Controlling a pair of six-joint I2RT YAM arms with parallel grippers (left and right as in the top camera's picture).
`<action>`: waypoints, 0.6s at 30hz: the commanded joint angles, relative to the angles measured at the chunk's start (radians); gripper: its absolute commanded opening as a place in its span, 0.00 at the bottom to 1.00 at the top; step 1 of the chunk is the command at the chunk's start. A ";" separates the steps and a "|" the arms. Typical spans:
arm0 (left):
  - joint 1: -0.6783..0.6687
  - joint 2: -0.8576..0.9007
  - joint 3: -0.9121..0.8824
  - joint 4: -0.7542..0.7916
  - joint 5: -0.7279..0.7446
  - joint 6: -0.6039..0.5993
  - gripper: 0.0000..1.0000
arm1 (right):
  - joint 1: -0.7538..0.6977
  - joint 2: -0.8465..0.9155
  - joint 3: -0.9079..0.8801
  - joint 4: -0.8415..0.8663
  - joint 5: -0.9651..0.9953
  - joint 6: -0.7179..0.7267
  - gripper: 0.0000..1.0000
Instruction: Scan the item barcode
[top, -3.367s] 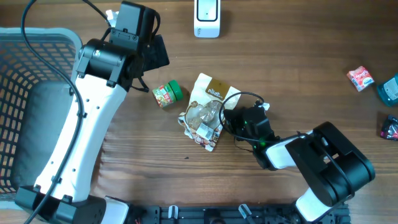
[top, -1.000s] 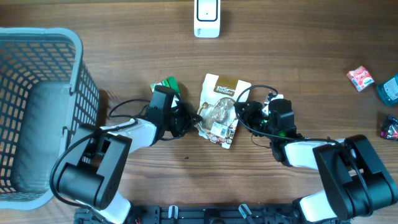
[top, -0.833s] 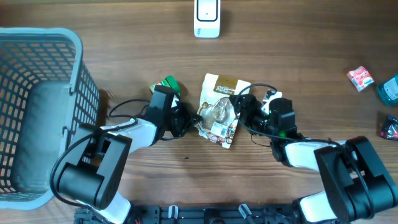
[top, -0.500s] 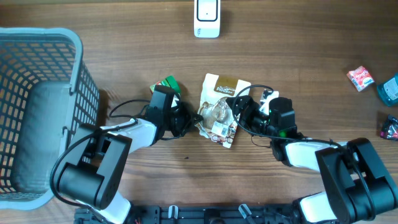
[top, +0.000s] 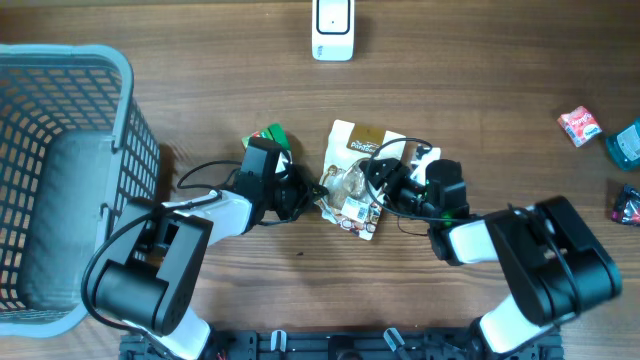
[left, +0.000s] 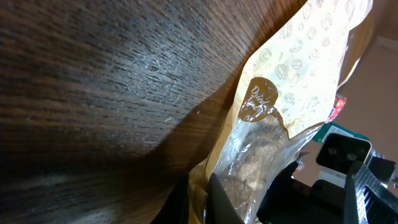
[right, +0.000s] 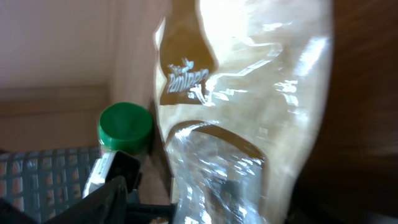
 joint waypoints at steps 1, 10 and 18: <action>-0.002 0.012 -0.012 0.004 0.023 -0.014 0.04 | 0.023 0.108 -0.004 0.079 -0.026 0.039 0.74; -0.002 0.012 -0.012 0.003 0.030 -0.014 0.04 | 0.023 0.210 0.075 0.098 -0.124 0.019 0.35; -0.002 0.012 -0.012 0.002 0.030 -0.014 0.06 | 0.022 0.210 0.075 0.202 -0.192 -0.012 0.24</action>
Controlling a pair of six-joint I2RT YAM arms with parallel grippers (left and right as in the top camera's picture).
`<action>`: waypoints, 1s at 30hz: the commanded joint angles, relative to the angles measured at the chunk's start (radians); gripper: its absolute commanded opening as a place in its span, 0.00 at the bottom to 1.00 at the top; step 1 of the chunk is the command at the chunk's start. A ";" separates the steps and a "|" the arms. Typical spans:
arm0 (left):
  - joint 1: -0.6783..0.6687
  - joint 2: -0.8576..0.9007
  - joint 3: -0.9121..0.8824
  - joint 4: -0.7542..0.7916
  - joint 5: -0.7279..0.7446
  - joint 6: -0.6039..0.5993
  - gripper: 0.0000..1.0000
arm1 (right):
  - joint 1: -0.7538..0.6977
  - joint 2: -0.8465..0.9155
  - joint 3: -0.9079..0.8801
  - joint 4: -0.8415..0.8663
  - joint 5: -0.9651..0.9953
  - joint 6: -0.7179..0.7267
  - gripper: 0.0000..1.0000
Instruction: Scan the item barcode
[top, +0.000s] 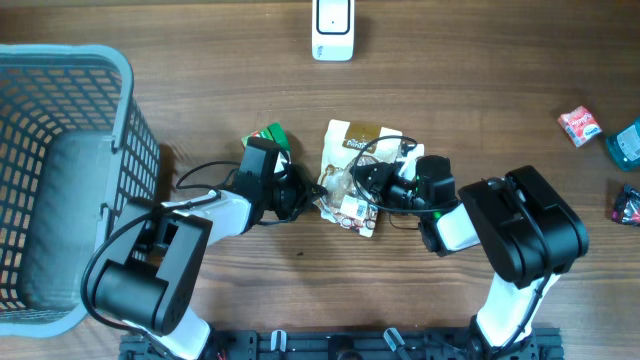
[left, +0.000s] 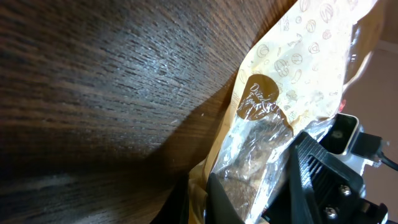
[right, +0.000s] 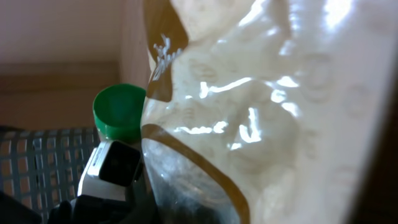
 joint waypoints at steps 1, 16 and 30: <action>-0.004 0.012 -0.010 0.000 0.028 -0.010 0.08 | 0.007 0.020 0.002 0.069 -0.090 -0.034 0.22; -0.004 0.012 -0.010 -0.002 0.024 0.002 1.00 | -0.116 0.019 0.002 0.105 -0.237 -0.070 0.17; -0.004 0.012 -0.010 -0.011 0.002 0.002 1.00 | -0.225 -0.220 0.002 0.116 -0.276 0.136 0.18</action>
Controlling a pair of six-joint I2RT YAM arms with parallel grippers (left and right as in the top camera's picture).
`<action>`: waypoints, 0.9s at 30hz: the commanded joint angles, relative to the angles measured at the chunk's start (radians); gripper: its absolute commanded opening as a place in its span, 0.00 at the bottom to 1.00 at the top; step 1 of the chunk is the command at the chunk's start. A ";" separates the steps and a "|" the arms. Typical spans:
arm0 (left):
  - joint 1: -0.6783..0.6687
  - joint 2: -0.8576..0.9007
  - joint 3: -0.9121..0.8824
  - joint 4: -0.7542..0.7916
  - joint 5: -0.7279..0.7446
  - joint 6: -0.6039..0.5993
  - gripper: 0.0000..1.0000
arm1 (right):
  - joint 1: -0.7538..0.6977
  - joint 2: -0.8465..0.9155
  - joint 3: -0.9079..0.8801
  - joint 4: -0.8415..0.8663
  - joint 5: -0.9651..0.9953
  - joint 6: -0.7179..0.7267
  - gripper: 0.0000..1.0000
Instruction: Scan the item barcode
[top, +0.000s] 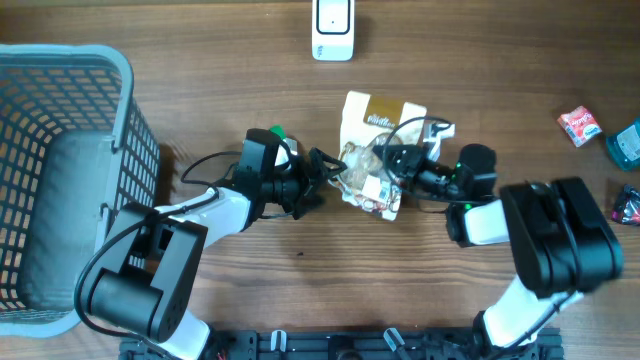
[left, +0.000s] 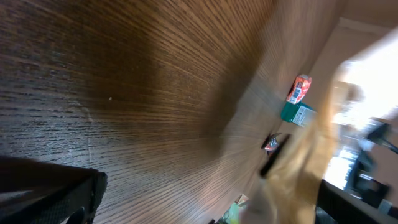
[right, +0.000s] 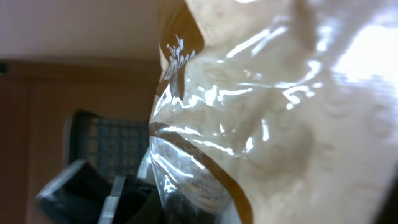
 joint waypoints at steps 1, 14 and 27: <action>-0.003 0.039 -0.038 -0.041 -0.079 0.012 1.00 | -0.014 -0.138 0.002 0.012 -0.007 0.143 0.18; -0.003 0.039 -0.038 -0.042 -0.085 0.012 1.00 | -0.014 -0.589 0.003 -0.151 0.175 0.338 0.22; -0.005 0.021 -0.038 -0.037 -0.105 0.074 1.00 | -0.014 -0.680 0.085 -0.180 0.079 0.397 0.21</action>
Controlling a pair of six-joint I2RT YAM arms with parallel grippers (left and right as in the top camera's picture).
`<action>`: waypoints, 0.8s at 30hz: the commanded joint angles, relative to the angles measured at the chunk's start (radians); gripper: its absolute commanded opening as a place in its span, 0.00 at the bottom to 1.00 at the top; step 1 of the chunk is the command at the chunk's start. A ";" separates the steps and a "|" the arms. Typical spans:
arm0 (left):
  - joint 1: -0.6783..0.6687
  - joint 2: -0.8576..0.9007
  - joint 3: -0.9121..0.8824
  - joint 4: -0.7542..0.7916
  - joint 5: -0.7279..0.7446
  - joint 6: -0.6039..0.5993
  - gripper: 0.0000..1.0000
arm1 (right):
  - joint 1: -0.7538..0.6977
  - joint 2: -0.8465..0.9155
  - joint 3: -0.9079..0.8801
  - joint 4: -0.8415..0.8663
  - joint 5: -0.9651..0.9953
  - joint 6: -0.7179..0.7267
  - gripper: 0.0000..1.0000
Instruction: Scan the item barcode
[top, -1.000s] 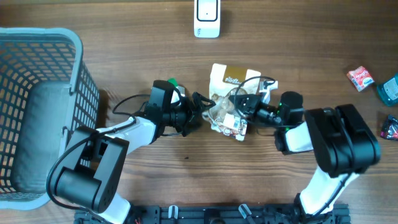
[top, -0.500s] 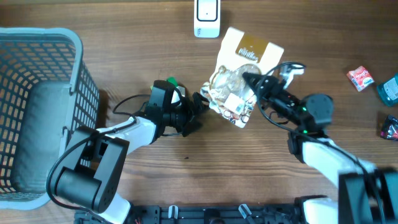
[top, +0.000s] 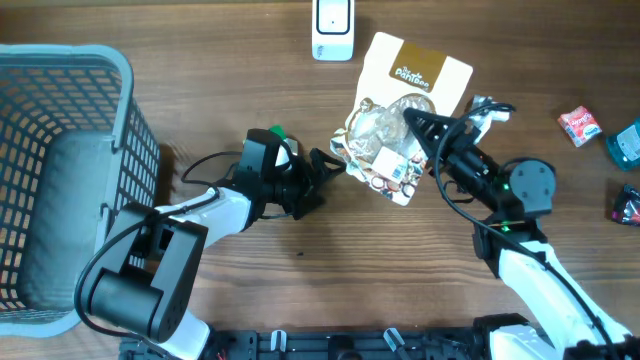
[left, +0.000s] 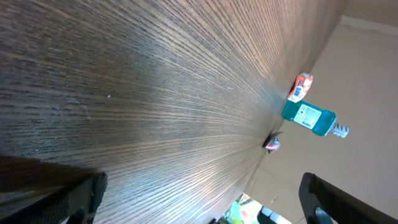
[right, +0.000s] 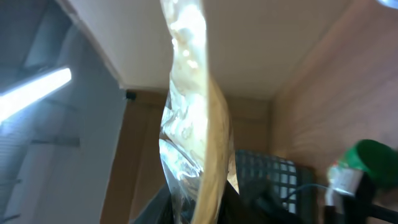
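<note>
A beige and brown snack bag (top: 405, 105) with a clear window hangs tilted above the table, just below and right of the white scanner (top: 332, 30). Its white barcode label (top: 390, 170) faces up. My right gripper (top: 428, 135) is shut on the bag's lower right edge. In the right wrist view the bag (right: 199, 118) stands edge-on between the jaws of the right gripper (right: 200, 202). My left gripper (top: 322, 172) is open, left of the bag and apart from it. Only bare wood lies between the fingers of the left gripper (left: 199, 199).
A grey basket (top: 122, 75) fills the left side. A green-capped bottle (top: 276, 133) lies by my left arm. At the right edge are a red packet (top: 580, 124), a teal bottle (top: 626, 143) and a dark packet (top: 627, 205).
The right gripper has raised the bag off the table and carried it up and right, closer to the scanner. The left gripper stays open where it was.
At first my left gripper was shut on the bag's left edge on the table, with the right gripper at its right side. Then the right gripper was close on the bag. Later the left had let go and the bag sat further right. Now it hangs lifted.
</note>
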 joint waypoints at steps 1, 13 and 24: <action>-0.004 0.011 -0.038 -0.033 -0.105 0.070 1.00 | -0.005 -0.024 0.098 0.006 -0.056 0.031 0.21; -0.004 -0.218 -0.034 -0.145 -0.225 0.160 1.00 | -0.005 -0.026 0.238 0.002 -0.135 0.157 0.17; -0.004 -0.225 -0.034 -0.170 -0.228 0.156 1.00 | -0.005 -0.026 0.294 -0.237 -0.097 0.237 0.17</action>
